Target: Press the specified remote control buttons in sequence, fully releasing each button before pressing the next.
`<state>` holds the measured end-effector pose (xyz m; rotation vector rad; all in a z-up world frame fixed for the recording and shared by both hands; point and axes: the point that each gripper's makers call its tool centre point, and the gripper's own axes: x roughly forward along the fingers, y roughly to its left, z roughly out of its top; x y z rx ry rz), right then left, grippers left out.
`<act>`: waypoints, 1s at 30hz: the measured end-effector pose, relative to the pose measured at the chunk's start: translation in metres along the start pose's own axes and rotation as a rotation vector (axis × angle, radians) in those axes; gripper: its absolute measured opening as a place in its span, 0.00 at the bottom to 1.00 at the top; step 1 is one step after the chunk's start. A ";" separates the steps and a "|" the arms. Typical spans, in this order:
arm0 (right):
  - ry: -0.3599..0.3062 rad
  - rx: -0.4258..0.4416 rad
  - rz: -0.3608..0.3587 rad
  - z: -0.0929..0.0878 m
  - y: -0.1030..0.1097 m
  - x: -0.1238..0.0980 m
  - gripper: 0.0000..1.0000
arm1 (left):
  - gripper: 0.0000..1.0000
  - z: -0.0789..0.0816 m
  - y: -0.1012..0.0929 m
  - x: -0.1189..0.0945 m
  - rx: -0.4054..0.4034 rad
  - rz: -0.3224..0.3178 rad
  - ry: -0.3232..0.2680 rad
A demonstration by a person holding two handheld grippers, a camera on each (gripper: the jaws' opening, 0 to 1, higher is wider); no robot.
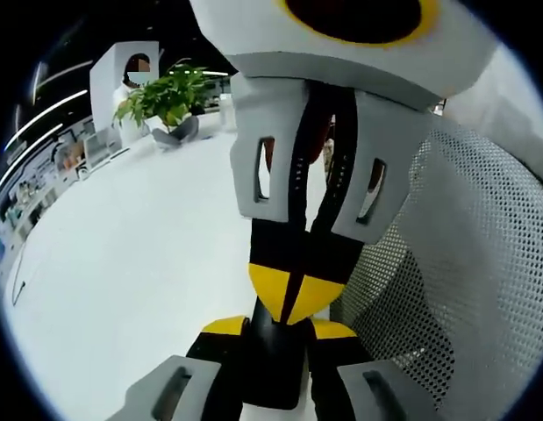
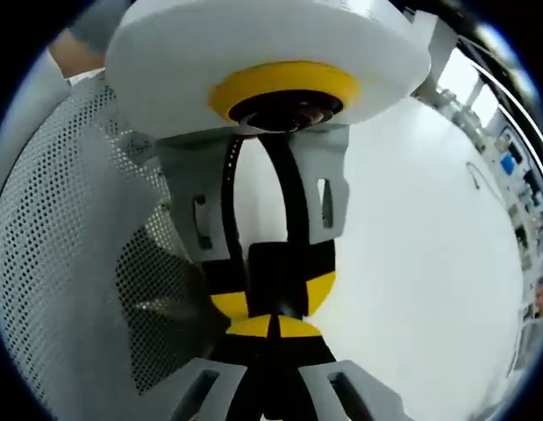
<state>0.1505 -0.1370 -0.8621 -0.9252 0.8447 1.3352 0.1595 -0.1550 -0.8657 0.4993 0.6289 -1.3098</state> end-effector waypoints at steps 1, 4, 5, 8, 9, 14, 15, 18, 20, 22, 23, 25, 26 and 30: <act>-0.004 -0.007 -0.009 0.001 0.000 0.000 0.00 | 0.26 0.000 0.001 0.000 -0.002 0.004 0.001; -0.011 -0.047 -0.021 0.001 0.000 0.000 0.00 | 0.26 0.000 0.001 0.000 -0.002 0.002 0.001; -0.022 -0.051 -0.019 0.000 0.000 0.000 0.00 | 0.26 0.000 0.001 0.000 -0.002 0.001 0.000; -0.108 -0.056 -0.018 0.001 0.001 -0.002 0.00 | 0.26 0.000 0.001 0.000 0.000 -0.003 -0.002; -0.148 -0.017 -0.022 0.002 0.001 -0.003 0.00 | 0.26 -0.001 0.001 0.000 -0.001 -0.004 -0.003; -0.240 0.097 0.012 -0.001 0.005 -0.007 0.03 | 0.26 -0.001 0.000 -0.001 -0.002 -0.005 -0.004; -0.247 0.102 0.015 -0.003 0.005 -0.008 0.03 | 0.26 -0.001 0.001 0.000 -0.001 -0.004 -0.004; -0.255 0.116 0.012 -0.005 0.005 -0.009 0.02 | 0.25 -0.001 0.000 0.000 0.008 -0.009 -0.002; -0.269 0.132 0.023 -0.004 0.006 -0.010 0.03 | 0.25 0.000 0.000 0.001 0.007 -0.012 -0.001; -0.275 0.125 0.028 -0.004 0.006 -0.010 0.04 | 0.25 0.000 0.000 0.001 0.006 -0.014 -0.002; -0.278 0.117 0.032 -0.005 0.007 -0.010 0.05 | 0.25 0.001 0.000 0.001 0.005 -0.015 -0.006; -0.282 0.100 0.032 -0.006 0.008 -0.011 0.06 | 0.25 0.001 0.000 0.001 0.005 -0.016 -0.008; -0.283 0.097 0.033 -0.007 0.009 -0.011 0.07 | 0.25 0.001 0.000 0.001 0.004 -0.016 -0.010; -0.290 0.084 0.032 -0.012 0.009 -0.013 0.11 | 0.25 0.001 0.000 0.001 0.004 -0.017 -0.012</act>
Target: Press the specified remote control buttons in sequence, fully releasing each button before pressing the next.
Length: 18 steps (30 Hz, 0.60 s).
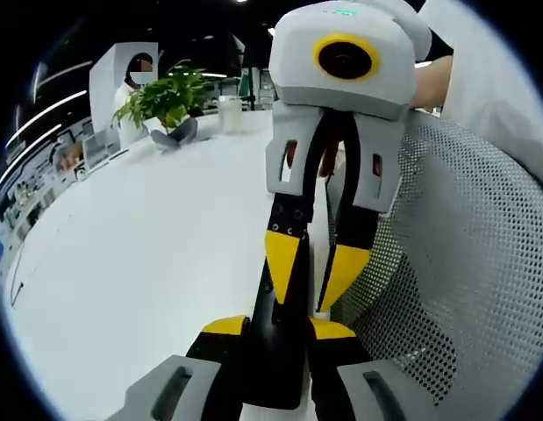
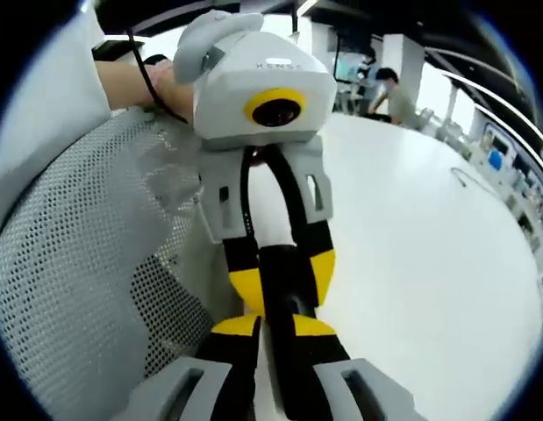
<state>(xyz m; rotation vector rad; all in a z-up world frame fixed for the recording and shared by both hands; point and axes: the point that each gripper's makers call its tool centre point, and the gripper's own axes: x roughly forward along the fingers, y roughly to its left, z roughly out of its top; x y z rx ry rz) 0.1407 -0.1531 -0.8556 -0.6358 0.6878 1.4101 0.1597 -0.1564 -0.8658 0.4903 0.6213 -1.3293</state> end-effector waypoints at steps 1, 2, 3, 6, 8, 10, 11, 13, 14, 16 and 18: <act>0.006 -0.002 -0.009 -0.002 -0.002 -0.001 0.11 | 0.25 0.000 0.000 0.000 0.001 -0.001 0.000; 0.002 -0.007 -0.007 -0.003 -0.002 -0.003 0.11 | 0.25 0.000 0.000 0.000 0.001 -0.001 0.000; 0.004 0.001 -0.010 -0.004 -0.004 -0.004 0.12 | 0.25 0.000 0.000 0.000 0.001 -0.001 0.000; 0.002 0.012 -0.015 -0.006 -0.005 -0.005 0.12 | 0.25 0.000 0.000 0.000 0.001 -0.002 0.000; -0.001 0.017 -0.014 -0.006 -0.005 -0.005 0.13 | 0.25 0.000 0.000 0.000 0.002 -0.002 -0.001; -0.002 0.015 -0.018 -0.007 -0.005 -0.005 0.13 | 0.25 0.000 0.000 0.000 0.001 -0.002 -0.001; -0.002 0.016 -0.018 -0.007 -0.005 -0.005 0.13 | 0.25 0.000 0.000 0.000 0.002 -0.002 -0.001; 0.000 0.021 -0.023 -0.008 -0.006 -0.006 0.17 | 0.25 0.000 0.000 0.000 0.001 -0.002 -0.001; 0.013 0.029 -0.039 -0.012 -0.008 -0.006 0.20 | 0.25 0.000 0.000 0.000 0.000 -0.001 -0.001; 0.018 0.035 -0.050 -0.015 -0.011 -0.007 0.22 | 0.25 0.000 0.000 0.000 0.000 -0.001 -0.001; 0.018 0.050 -0.059 -0.017 -0.015 -0.009 0.21 | 0.25 0.000 0.000 0.000 0.000 -0.001 -0.001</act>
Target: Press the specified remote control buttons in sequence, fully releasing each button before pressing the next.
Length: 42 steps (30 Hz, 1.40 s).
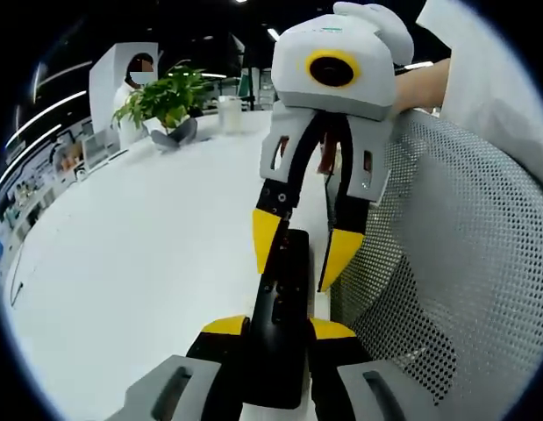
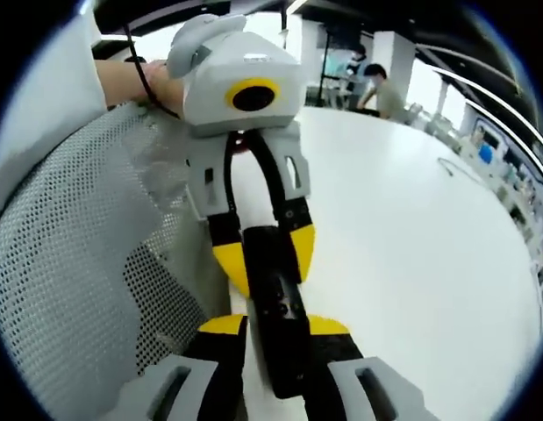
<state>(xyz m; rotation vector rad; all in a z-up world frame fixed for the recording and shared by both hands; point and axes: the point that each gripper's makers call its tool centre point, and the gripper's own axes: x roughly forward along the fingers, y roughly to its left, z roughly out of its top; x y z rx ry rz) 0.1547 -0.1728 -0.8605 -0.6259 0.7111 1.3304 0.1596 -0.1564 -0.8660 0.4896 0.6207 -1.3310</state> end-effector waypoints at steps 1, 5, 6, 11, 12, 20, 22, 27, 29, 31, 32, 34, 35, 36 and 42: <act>0.005 0.012 -0.008 -0.002 -0.003 0.000 0.22 | 0.25 0.000 0.000 0.000 0.000 0.000 0.000; 0.024 0.030 -0.011 -0.009 -0.004 0.002 0.23 | 0.25 0.000 0.000 0.000 0.000 0.000 0.001; 0.027 0.029 -0.012 -0.010 -0.004 0.002 0.23 | 0.25 0.000 0.000 0.000 0.000 0.000 0.001; 0.028 0.027 -0.008 -0.009 -0.005 0.005 0.24 | 0.25 0.000 0.000 0.000 0.001 0.000 -0.001; 0.028 0.028 -0.007 -0.009 -0.005 0.005 0.24 | 0.25 0.000 0.000 0.000 0.001 -0.001 -0.001; 0.046 -0.032 0.013 -0.008 -0.004 0.007 0.22 | 0.25 0.000 0.000 0.000 0.003 -0.002 0.012; 0.044 -0.051 0.014 -0.008 -0.003 0.007 0.22 | 0.25 0.000 0.000 0.001 0.000 -0.001 0.018; 0.039 -0.041 0.003 -0.007 -0.004 0.008 0.22 | 0.27 0.001 0.006 0.000 -0.048 0.013 0.030; 0.040 -0.025 -0.004 -0.007 -0.006 0.008 0.21 | 0.30 0.001 0.009 -0.002 -0.111 0.028 0.030; 0.037 -0.018 -0.008 -0.005 -0.009 0.011 0.21 | 0.34 0.002 0.009 -0.004 -0.097 0.029 0.020; 0.037 -0.016 -0.010 -0.006 -0.009 0.009 0.21 | 0.35 0.003 0.011 -0.005 -0.100 0.036 0.017; 0.035 -0.005 -0.019 -0.007 -0.011 0.009 0.20 | 0.36 0.006 0.013 -0.007 -0.120 0.046 -0.005; 0.036 -0.003 -0.021 -0.007 -0.012 0.009 0.20 | 0.37 0.009 0.015 -0.008 -0.130 0.052 -0.015; 0.035 0.005 -0.023 -0.007 -0.012 0.009 0.20 | 0.39 0.013 0.019 -0.010 -0.142 0.069 -0.035; 0.032 0.015 -0.023 -0.007 -0.012 0.009 0.21 | 0.48 0.026 0.040 -0.029 -0.220 0.144 -0.114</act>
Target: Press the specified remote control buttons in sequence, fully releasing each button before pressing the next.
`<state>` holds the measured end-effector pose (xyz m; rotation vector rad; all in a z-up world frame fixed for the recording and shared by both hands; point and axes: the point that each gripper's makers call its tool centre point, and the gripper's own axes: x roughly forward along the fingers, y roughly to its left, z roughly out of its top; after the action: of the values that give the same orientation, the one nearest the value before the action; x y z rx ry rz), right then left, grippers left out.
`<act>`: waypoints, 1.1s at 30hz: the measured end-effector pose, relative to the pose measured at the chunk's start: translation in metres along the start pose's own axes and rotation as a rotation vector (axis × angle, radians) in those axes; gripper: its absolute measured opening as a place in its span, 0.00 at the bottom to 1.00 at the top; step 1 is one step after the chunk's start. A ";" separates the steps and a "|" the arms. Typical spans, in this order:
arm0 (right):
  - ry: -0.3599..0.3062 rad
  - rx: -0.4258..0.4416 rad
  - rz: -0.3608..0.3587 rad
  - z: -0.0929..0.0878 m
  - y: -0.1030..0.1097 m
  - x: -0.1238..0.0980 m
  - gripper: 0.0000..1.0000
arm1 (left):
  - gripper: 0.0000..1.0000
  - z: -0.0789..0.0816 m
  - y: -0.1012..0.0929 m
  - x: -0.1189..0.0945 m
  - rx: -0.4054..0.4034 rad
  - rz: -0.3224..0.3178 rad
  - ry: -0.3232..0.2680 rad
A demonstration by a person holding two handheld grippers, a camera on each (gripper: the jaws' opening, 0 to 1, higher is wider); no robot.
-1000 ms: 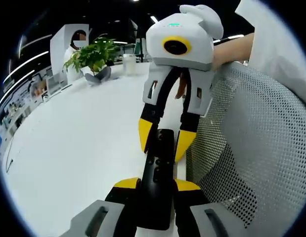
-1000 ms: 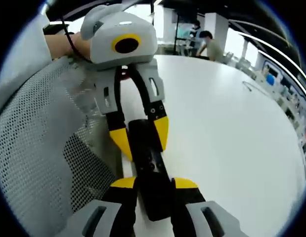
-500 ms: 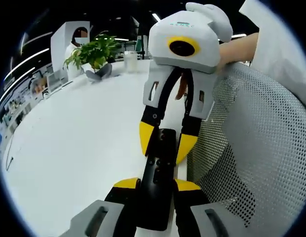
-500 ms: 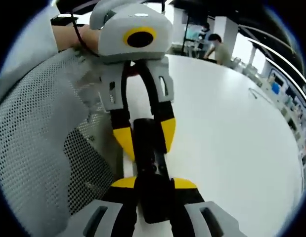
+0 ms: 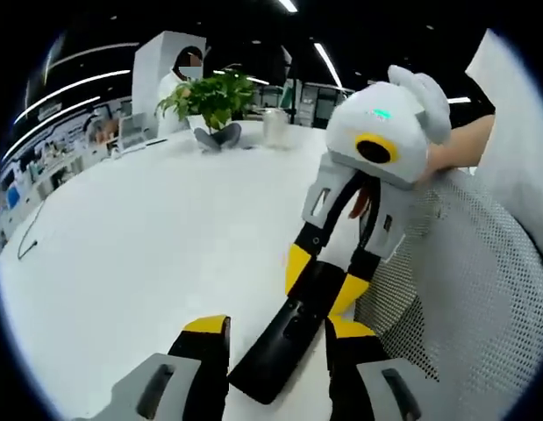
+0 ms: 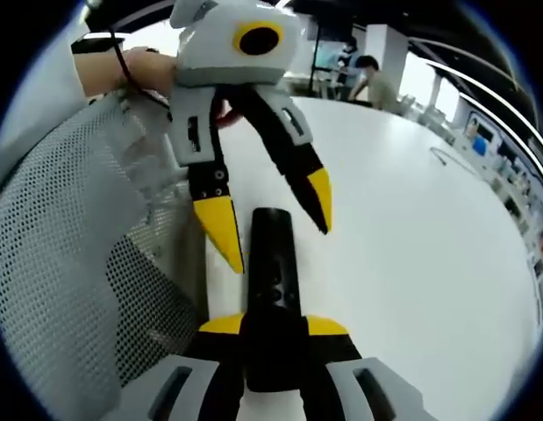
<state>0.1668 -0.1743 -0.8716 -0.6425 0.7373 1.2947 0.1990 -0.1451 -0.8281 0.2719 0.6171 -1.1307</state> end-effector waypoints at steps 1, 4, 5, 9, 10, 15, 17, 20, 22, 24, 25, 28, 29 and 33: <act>-0.002 0.002 0.001 0.000 0.000 0.000 0.21 | 0.50 0.005 0.003 -0.005 -0.004 0.019 -0.017; -0.006 0.007 0.002 0.000 0.000 0.000 0.21 | 0.55 0.017 0.011 -0.016 0.009 0.069 -0.058; -0.007 0.008 0.003 0.000 0.000 0.000 0.21 | 0.55 0.021 0.012 -0.022 0.003 0.079 -0.070; -0.012 0.012 0.001 0.000 -0.001 0.000 0.21 | 0.58 0.033 0.016 -0.038 -0.002 0.128 -0.118; -0.011 0.010 -0.001 0.000 -0.001 0.000 0.21 | 0.58 0.038 0.018 -0.042 -0.002 0.145 -0.140; -0.012 0.009 -0.003 0.000 -0.001 0.000 0.21 | 0.67 0.051 0.018 -0.061 -0.032 0.205 -0.220; -0.012 0.007 -0.004 0.000 -0.001 0.000 0.21 | 0.69 0.051 0.019 -0.068 -0.053 0.226 -0.229; -0.013 0.008 -0.005 0.000 -0.001 0.000 0.21 | 0.70 0.054 0.021 -0.077 -0.089 0.261 -0.266; -0.014 0.011 -0.005 0.000 -0.001 0.000 0.21 | 0.70 0.062 0.021 -0.086 -0.154 0.264 -0.335; -0.014 0.012 -0.006 0.001 -0.002 0.000 0.21 | 0.71 0.063 0.022 -0.094 -0.160 0.284 -0.355; -0.015 0.013 -0.006 0.001 -0.002 0.000 0.21 | 0.73 0.061 0.023 -0.096 -0.157 0.299 -0.353; -0.016 0.017 -0.007 0.000 -0.002 0.000 0.21 | 0.83 0.055 0.029 -0.103 -0.178 0.359 -0.355; -0.016 0.016 -0.007 0.000 -0.002 0.000 0.21 | 0.86 0.054 0.030 -0.104 -0.186 0.370 -0.363; -0.017 0.018 -0.008 0.000 -0.002 0.000 0.21 | 0.94 0.050 0.034 -0.113 -0.164 0.445 -0.390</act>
<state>0.1684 -0.1743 -0.8714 -0.6183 0.7311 1.2836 0.2139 -0.0705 -0.7249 0.0374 0.2788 -0.6721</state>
